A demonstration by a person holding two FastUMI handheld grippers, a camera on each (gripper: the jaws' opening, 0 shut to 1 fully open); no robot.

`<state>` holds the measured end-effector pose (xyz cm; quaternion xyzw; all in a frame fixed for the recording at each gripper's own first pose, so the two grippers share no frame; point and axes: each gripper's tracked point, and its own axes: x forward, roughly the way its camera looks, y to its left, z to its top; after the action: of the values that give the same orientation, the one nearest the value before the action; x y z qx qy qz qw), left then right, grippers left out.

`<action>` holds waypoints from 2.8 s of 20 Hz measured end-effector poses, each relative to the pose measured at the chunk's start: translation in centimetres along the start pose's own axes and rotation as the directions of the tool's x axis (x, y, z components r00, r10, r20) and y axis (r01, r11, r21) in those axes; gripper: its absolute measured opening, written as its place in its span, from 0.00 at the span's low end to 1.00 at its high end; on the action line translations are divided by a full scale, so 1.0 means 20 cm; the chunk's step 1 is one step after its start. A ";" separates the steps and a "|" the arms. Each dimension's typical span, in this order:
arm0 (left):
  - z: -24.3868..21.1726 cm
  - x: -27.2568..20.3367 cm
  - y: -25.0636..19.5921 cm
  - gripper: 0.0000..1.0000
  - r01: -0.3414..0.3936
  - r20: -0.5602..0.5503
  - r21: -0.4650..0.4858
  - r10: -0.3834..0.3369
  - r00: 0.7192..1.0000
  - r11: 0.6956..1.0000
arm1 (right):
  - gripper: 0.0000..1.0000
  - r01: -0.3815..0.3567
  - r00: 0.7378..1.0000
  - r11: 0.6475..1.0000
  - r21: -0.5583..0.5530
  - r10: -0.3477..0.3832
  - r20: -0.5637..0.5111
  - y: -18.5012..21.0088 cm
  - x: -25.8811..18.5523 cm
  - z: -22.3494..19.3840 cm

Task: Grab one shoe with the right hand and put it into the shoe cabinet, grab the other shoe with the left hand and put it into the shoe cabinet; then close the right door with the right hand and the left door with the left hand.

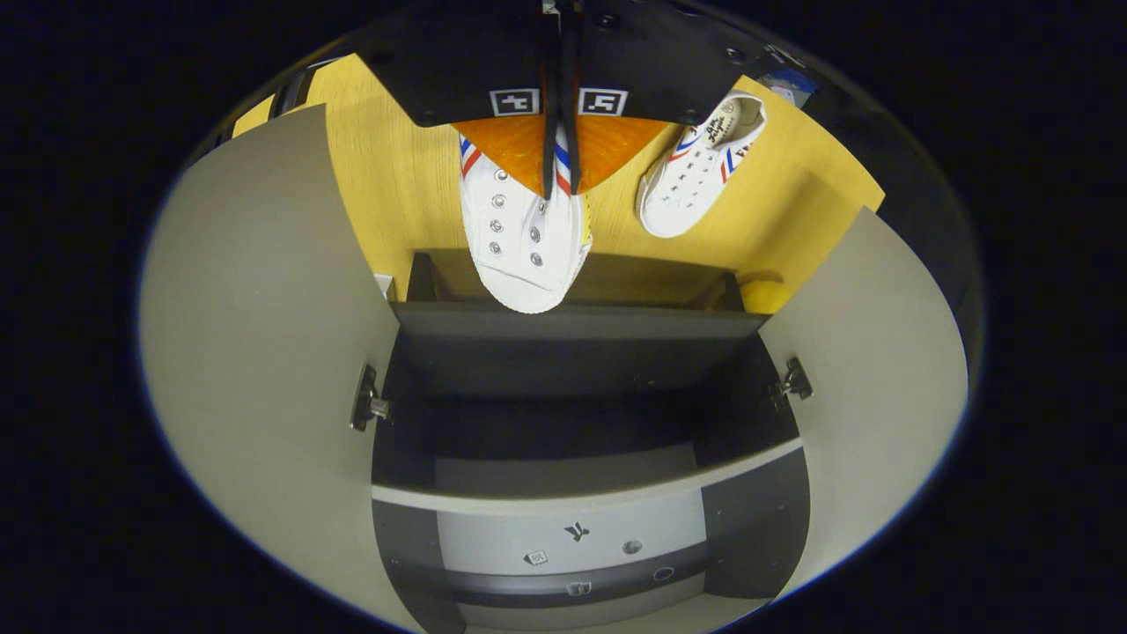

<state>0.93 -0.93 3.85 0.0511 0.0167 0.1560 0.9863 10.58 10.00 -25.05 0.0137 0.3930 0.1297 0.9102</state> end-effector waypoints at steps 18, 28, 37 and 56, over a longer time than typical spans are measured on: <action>0.02 -0.02 0.06 0.95 -0.012 0.019 -0.023 0.013 1.000 1.000 | 0.02 -0.008 0.945 1.000 -0.024 0.016 0.326 0.03 -0.31 0.95; -0.02 -0.04 0.15 0.95 -0.040 0.007 -0.013 0.040 0.999 0.999 | 0.01 0.019 0.904 1.000 -0.024 -0.006 0.427 0.01 -0.18 1.47; -0.09 -0.06 0.22 0.94 -0.075 -0.020 0.012 0.075 0.997 0.997 | 0.01 0.074 0.924 0.997 -0.005 -0.066 0.377 -0.02 0.16 1.69; -0.25 0.05 0.02 0.95 0.033 -0.072 0.001 -0.033 0.997 0.999 | 1.00 0.085 0.844 0.996 -0.024 -0.059 0.533 0.06 -0.08 1.80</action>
<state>1.55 0.16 -1.02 0.0463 0.0531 0.1414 0.9874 35.17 13.52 1.04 0.0130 0.1230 0.0958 0.9877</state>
